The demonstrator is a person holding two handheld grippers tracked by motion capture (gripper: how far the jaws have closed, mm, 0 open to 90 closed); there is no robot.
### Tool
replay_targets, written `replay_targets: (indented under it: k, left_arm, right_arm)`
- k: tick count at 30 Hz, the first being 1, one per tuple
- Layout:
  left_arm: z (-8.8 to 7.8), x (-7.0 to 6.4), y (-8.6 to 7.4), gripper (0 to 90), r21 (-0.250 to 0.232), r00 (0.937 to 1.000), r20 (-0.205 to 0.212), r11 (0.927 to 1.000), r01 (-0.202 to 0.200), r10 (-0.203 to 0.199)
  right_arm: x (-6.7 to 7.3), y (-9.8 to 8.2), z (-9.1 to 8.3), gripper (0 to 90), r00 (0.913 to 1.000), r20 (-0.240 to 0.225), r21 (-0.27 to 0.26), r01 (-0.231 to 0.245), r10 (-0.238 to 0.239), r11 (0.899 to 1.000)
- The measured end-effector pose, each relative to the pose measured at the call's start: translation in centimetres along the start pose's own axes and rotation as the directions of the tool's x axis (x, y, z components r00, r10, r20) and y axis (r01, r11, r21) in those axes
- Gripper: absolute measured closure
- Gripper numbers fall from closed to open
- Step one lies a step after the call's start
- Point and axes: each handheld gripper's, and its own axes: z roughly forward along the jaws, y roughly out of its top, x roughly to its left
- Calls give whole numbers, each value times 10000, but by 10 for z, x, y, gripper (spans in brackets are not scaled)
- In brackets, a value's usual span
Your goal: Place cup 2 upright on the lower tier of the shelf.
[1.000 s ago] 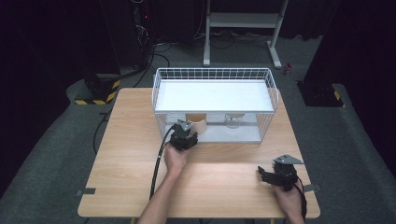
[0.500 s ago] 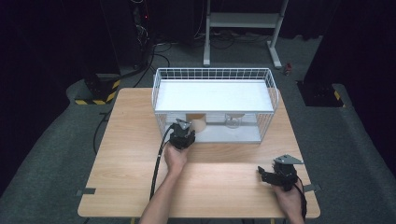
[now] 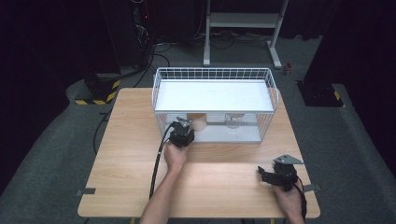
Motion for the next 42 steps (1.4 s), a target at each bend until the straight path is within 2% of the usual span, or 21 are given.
replay_targets:
  k: [1,2,3,5,7,8,9,11,13,14,15,21,37,42]
  left_arm:
    - [0,1,0,706,-18,9999,-115,10000,41,-41]
    - [0,2,0,705,-15,9999,-5,9999,120,-120]
    - [-1,3,1,702,-77,9998,-150,9999,141,-142]
    - [-2,2,1,681,-146,9997,61,9996,250,-250]
    - [-5,2,1,649,-294,9997,-43,9993,233,-234]
    - [-6,1,2,625,-270,9995,32,9992,311,-310]
    - [-8,1,2,599,-402,9999,12,9990,169,-169]
    - [-12,1,2,546,-468,9999,50,9988,127,-125]
    - [-15,1,1,508,-626,9995,249,9978,232,-216]
    - [-17,2,1,491,-690,9999,105,9975,118,-111]
    - [-19,2,1,474,-671,9996,202,9976,191,-178]
    - [-33,3,0,406,-896,9994,357,9960,34,-2]
    - [-60,9,-1,340,-1201,9977,668,9927,-62,143]
    - [-66,12,-1,325,-1295,9971,763,9914,171,-72]
  right_arm:
    - [0,0,0,226,10000,-3,4,-17,17,10000]
    - [0,0,0,226,10000,-3,2,-9,9,10000]
    - [0,0,0,226,10000,-5,3,-10,10,10000]
    - [0,0,0,226,10000,-5,0,-5,5,10000]
    - [0,0,0,226,10000,-6,3,-11,11,10000]
    - [0,0,0,226,10000,-6,5,-11,11,10000]
    - [0,0,0,226,10000,-8,4,-15,15,10000]
    - [0,0,0,226,10000,-7,4,-16,16,10000]
    - [0,0,0,226,10000,-6,0,2,-2,10000]
    - [0,0,0,226,10000,-3,0,5,-5,10000]
    - [0,0,0,226,10000,-8,3,-9,9,10000]
    - [0,0,0,226,10000,-8,3,-11,11,10000]
    - [0,0,0,226,10000,-3,-2,-3,3,10000]
    - [0,0,0,226,10000,-4,-1,-1,1,10000]
